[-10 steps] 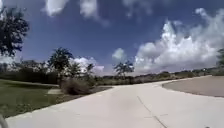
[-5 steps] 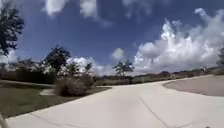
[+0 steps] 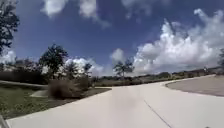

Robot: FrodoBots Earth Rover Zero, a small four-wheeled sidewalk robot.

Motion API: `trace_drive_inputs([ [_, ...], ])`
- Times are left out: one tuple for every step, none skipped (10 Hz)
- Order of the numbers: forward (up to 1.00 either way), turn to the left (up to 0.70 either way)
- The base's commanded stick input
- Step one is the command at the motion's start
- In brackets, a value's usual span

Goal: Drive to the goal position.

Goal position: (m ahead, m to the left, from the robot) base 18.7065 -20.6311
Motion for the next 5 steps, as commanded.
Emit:
trace_drive_inputs([
  [0.85, 0.0],
  [0.85, 0.0],
  [0.85, 0.0],
  [0.85, 0.0],
  [0.85, 0.0],
])
